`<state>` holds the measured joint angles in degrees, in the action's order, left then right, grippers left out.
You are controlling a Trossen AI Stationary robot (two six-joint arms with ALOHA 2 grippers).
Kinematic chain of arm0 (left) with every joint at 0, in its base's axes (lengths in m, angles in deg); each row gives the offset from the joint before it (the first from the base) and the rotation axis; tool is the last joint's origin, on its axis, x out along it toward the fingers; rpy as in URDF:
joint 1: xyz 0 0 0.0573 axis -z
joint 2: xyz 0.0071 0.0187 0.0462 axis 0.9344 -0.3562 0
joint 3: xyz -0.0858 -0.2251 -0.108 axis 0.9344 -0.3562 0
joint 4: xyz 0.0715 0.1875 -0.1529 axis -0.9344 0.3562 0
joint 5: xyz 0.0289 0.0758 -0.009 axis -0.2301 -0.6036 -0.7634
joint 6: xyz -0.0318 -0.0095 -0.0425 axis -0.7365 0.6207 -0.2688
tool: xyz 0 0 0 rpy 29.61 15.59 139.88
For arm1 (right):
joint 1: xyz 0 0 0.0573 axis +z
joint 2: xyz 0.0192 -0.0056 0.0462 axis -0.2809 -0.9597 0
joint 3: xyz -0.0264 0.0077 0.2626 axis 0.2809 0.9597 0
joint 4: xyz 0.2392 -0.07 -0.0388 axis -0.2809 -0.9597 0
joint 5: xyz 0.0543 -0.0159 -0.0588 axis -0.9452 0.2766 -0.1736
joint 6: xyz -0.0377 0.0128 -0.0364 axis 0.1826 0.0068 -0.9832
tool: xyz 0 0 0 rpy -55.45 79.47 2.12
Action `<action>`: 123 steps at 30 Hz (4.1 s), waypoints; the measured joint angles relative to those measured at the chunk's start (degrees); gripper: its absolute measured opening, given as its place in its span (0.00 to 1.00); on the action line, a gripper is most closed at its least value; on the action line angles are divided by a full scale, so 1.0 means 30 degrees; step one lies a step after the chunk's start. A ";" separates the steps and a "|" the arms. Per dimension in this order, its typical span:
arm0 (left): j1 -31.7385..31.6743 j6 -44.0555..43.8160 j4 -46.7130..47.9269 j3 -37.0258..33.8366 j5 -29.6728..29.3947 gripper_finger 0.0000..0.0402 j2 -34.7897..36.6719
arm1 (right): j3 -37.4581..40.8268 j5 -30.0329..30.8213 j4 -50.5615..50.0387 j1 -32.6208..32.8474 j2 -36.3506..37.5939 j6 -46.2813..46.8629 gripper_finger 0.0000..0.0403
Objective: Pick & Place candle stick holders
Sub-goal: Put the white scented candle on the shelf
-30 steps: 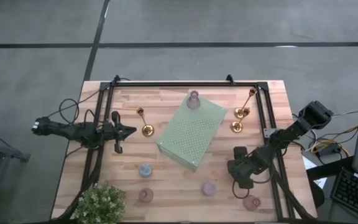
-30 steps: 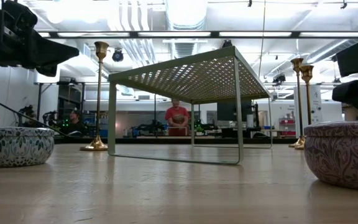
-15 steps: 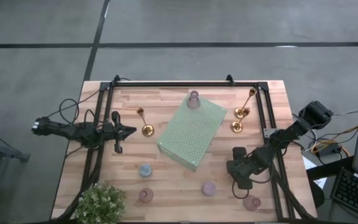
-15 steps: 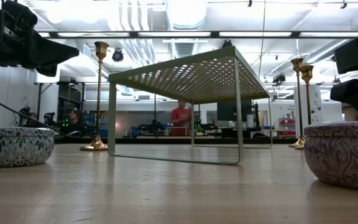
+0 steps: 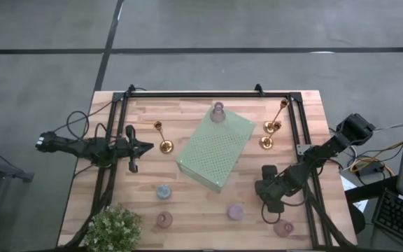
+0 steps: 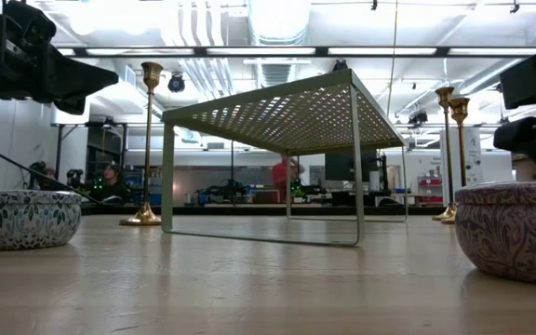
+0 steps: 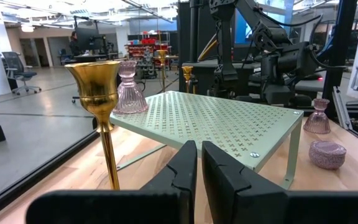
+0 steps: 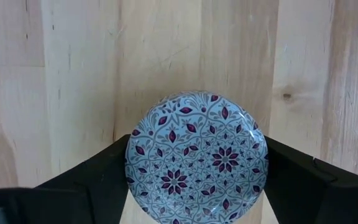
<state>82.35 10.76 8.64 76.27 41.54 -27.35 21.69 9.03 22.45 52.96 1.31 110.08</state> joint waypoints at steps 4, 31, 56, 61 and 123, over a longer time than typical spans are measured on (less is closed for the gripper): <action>0.0004 0.0000 0.0000 0.0000 -0.0003 0.07 0.0000 | -0.0094 -0.0015 -0.0045 -0.0007 0.0000 0.0000 0.75; 0.0004 0.0000 0.0000 0.0000 -0.0003 0.07 -0.0004 | -0.8604 0.0184 -0.7663 -0.0024 0.0044 -0.2853 0.74; -0.0001 0.0000 0.0000 0.0000 -0.0003 0.07 -0.0001 | -1.5913 0.3031 -0.7983 -0.7673 -0.1013 -0.8890 0.74; -0.0001 0.0000 0.0000 0.0000 -0.0003 0.07 -0.0002 | -1.7113 0.2659 -0.8175 -0.9654 -0.2510 -0.9258 0.75; -0.0001 0.0000 -0.0131 -0.0015 -0.0003 0.07 -0.0007 | -2.1682 -0.0947 -0.7646 -1.4717 -0.9996 -1.0535 0.85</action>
<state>82.35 10.76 8.25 76.22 41.53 -27.37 -43.36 6.19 -0.49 8.81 -28.68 78.48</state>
